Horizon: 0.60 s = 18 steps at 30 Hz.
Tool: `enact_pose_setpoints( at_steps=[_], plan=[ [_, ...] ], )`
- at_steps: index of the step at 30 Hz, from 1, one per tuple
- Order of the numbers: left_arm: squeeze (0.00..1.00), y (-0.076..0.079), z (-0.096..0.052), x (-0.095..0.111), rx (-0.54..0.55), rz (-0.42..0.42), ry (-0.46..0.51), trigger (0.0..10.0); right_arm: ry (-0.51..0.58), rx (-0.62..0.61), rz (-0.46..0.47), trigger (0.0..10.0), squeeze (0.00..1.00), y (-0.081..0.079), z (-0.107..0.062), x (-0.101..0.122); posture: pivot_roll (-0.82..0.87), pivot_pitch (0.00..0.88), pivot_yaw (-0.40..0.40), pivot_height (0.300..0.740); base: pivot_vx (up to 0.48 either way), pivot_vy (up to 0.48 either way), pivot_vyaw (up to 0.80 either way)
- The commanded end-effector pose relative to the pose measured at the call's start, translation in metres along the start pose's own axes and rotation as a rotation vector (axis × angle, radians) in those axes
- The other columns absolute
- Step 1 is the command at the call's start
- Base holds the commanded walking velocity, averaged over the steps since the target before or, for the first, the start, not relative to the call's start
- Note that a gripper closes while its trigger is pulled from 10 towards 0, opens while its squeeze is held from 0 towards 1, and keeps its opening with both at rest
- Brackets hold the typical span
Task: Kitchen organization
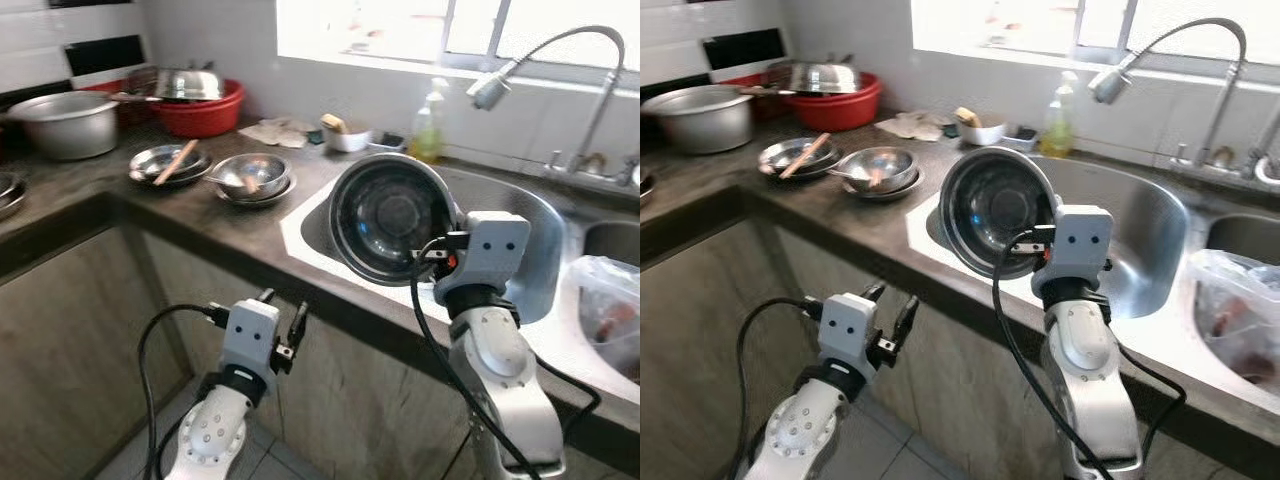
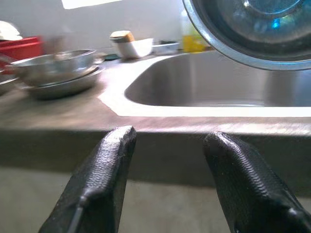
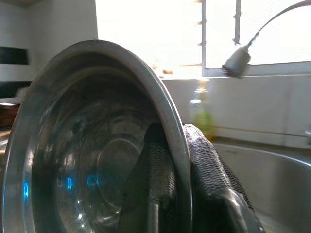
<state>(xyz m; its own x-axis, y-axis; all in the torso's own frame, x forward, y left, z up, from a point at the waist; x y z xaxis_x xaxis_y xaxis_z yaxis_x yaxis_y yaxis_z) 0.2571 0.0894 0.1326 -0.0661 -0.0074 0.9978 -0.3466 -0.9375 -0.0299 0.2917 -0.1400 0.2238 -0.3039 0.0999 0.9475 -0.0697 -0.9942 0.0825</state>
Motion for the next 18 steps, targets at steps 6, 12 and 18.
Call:
enact_pose_setpoints(
  at_steps=[6, 12, 18],
  plan=[
    [0.0, 0.001, -0.001, 0.0, -0.006, 0.003, -0.005, 10.0, -0.009, -0.025, -0.003, 10.0, 0.0, 0.008, 0.006, 0.0, 0.03, 0.0, -0.02, 0.74, 0.342, 0.0, -0.52],
    [0.0, 0.0, -0.002, -0.003, 0.011, -0.003, -0.017, 10.0, -0.038, -0.004, -0.018, 10.0, 0.0, 0.007, 0.01, -0.004, 0.03, 0.0, -0.022, 0.74, 0.206, 0.0, 0.0],
    [0.0, 0.001, -0.003, -0.005, 0.006, -0.011, -0.024, 10.0, -0.079, -0.01, -0.022, 10.0, 0.0, 0.013, 0.015, -0.01, 0.03, 0.0, -0.026, 0.74, 0.0, 0.0, 0.0]
  ],
)
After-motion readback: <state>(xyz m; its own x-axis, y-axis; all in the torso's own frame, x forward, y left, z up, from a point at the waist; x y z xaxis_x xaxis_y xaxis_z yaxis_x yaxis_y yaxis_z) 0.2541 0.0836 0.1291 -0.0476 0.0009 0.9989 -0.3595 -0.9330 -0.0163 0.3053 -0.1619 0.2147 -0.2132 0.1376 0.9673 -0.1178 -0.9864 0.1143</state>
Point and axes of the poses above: a point about 5 cm out from each wrist's last joint towards the gripper, its own z axis pointing out of the wrist towards the gripper, its own x axis along the axis of the wrist's last joint, y = z × x, the point moved 2 cm from there along z, pointing out of the wrist towards the gripper, and after that the axes turned 6 degrees about -z, right-handed, at the moved point
